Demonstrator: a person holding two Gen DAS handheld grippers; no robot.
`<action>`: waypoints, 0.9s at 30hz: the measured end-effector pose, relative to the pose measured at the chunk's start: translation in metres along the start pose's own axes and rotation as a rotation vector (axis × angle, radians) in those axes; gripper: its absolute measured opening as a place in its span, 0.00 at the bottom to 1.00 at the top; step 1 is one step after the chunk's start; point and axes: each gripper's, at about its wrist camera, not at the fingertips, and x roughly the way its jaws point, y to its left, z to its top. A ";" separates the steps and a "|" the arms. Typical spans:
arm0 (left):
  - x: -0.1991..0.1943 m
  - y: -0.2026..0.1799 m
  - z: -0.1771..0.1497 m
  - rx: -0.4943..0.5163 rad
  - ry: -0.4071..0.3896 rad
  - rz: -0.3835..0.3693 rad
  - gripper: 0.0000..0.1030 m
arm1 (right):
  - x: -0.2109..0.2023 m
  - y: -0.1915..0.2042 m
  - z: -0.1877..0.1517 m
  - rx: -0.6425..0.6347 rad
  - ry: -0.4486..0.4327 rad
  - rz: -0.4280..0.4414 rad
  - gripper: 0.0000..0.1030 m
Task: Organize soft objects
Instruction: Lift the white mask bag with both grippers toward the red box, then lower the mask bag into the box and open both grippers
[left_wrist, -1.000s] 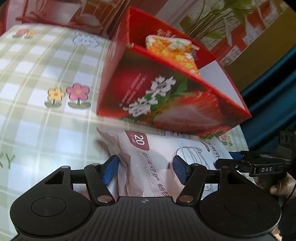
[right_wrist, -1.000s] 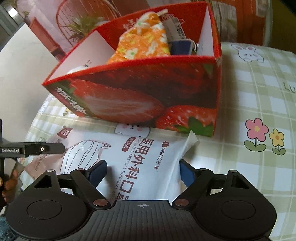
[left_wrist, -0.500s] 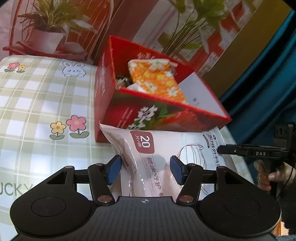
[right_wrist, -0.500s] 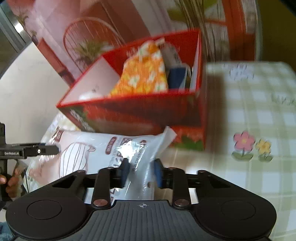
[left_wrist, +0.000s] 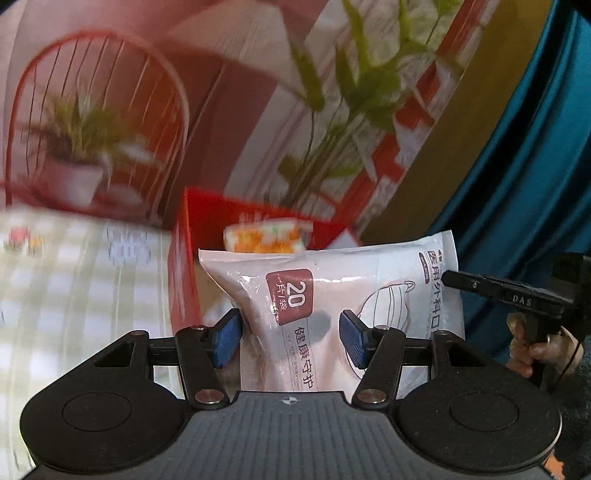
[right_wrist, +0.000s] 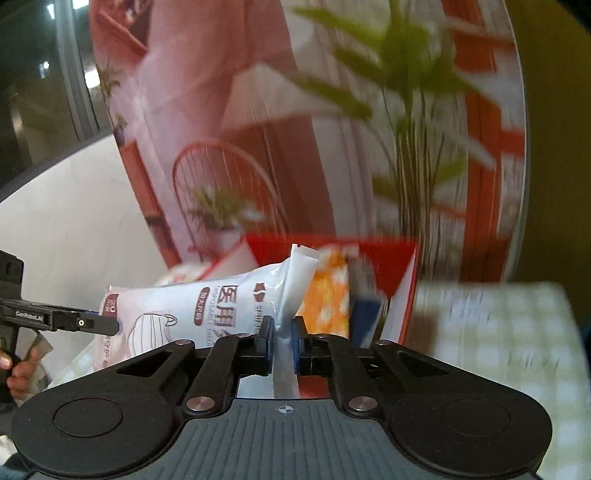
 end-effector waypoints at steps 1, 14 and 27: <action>0.002 -0.003 0.009 0.013 -0.019 0.006 0.58 | 0.000 0.000 0.007 -0.016 -0.019 -0.013 0.09; 0.069 -0.021 0.063 0.142 -0.102 0.089 0.58 | 0.041 -0.010 0.041 -0.222 -0.186 -0.241 0.09; 0.103 0.007 0.045 0.122 0.009 0.156 0.58 | 0.078 -0.025 0.006 -0.220 -0.077 -0.246 0.09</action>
